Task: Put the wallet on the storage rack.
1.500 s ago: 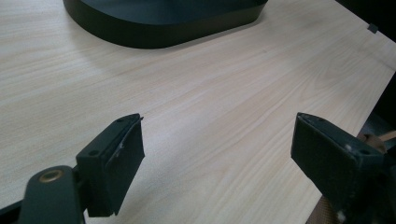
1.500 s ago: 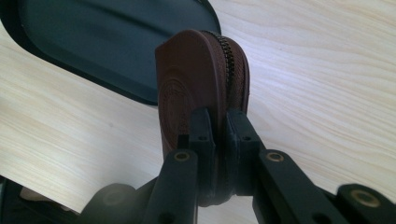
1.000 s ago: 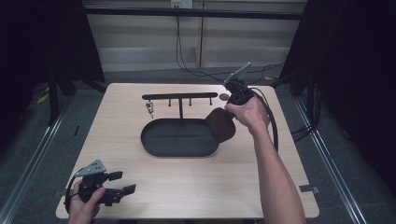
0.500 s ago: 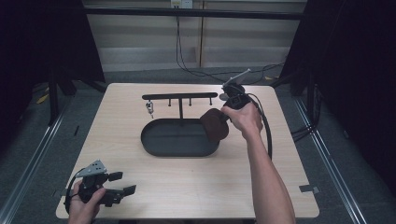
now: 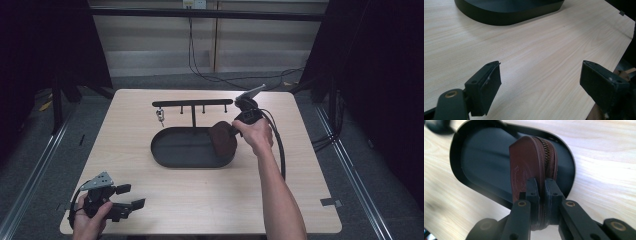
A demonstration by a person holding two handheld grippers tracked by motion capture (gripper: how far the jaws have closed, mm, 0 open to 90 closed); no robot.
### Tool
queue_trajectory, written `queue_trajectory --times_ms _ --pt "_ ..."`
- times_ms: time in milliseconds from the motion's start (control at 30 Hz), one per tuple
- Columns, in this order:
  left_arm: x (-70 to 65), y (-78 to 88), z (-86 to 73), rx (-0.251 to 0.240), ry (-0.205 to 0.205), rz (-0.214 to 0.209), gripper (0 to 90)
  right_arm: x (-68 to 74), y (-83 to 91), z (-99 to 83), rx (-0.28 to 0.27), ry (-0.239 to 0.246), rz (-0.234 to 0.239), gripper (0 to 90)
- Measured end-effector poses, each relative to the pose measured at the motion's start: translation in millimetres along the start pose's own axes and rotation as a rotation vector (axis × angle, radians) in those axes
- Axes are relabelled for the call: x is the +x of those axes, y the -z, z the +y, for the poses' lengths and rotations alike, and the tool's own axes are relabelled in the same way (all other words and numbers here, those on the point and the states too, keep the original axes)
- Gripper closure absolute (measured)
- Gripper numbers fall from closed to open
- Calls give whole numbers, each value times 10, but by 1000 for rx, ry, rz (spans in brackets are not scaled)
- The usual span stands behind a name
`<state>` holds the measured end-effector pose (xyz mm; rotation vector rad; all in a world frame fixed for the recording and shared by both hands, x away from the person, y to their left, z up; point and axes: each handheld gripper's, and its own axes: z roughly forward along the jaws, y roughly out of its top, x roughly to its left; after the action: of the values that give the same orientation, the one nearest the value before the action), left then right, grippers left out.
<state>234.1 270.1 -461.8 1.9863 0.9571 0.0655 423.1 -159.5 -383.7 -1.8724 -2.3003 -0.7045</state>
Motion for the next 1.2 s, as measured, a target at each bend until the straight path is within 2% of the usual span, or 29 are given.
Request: queue_trajectory --times_ms 67,200,267,533,733,933,1067,1133,1200 --pt "-3 1 0 1 -3 1 169 3 -58 -19 -21 -5 6 839" --pt "-5 -2 -3 6 0 -1 169 -17 -180 -35 -8 -5 26 838" --pt "-4 -3 -2 6 1 -2 169 -6 -236 -45 -6 6 14 840" --pt "-3 -1 -3 6 0 -5 169 -72 -383 -71 -15 -36 56 838" --pt "-5 -4 -1 9 -3 -6 169 -130 -429 -98 -21 -63 50 824" --pt "-3 -4 1 7 0 -5 169 -153 -512 -109 -31 -63 55 814" --pt "-2 7 -4 2 2 -5 169 -149 -536 -106 -40 -72 41 803" --pt "0 11 -2 2 0 -4 169 -154 -552 -114 -35 -66 9 798" --pt "0 9 -2 2 0 -5 169 -156 -550 -119 -38 -68 10 793"
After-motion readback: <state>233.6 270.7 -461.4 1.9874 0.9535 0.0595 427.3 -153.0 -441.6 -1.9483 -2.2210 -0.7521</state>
